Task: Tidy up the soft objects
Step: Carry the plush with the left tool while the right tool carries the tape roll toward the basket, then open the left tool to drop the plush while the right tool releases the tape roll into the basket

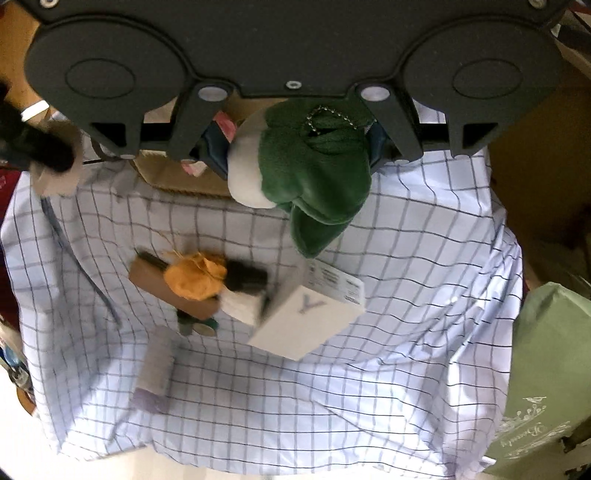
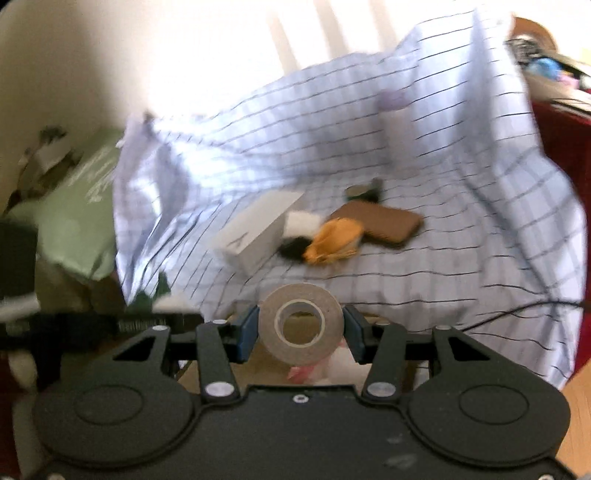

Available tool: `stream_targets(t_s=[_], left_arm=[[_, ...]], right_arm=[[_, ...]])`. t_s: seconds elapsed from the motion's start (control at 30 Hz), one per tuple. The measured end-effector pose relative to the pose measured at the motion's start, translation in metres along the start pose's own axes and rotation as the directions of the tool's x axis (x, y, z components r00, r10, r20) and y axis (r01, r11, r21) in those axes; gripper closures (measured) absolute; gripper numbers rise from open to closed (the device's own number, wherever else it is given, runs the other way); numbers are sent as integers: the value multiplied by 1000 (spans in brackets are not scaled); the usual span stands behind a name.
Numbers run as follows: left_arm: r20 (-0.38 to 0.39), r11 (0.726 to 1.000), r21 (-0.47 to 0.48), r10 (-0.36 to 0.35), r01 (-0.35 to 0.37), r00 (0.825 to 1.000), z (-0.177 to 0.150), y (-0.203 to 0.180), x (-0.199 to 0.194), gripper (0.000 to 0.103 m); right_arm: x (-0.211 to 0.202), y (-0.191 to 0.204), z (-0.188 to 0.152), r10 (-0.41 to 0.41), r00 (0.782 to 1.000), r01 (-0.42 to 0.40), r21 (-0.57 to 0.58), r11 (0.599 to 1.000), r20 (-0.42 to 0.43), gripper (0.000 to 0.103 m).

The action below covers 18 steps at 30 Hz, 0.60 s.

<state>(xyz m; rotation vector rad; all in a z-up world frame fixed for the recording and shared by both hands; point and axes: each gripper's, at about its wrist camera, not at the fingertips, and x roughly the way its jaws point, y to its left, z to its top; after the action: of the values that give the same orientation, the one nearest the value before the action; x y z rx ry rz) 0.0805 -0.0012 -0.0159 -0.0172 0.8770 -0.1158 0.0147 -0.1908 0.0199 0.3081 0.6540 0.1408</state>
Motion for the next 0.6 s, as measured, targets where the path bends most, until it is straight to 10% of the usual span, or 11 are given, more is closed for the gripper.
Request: stream_targets(t_s=[0.6], left_arm=[[-17, 1000, -8, 30, -30, 999, -39, -15, 4, 36]], right_arm=[[-17, 9, -23, -40, 999, 40, -2, 999, -8, 55]])
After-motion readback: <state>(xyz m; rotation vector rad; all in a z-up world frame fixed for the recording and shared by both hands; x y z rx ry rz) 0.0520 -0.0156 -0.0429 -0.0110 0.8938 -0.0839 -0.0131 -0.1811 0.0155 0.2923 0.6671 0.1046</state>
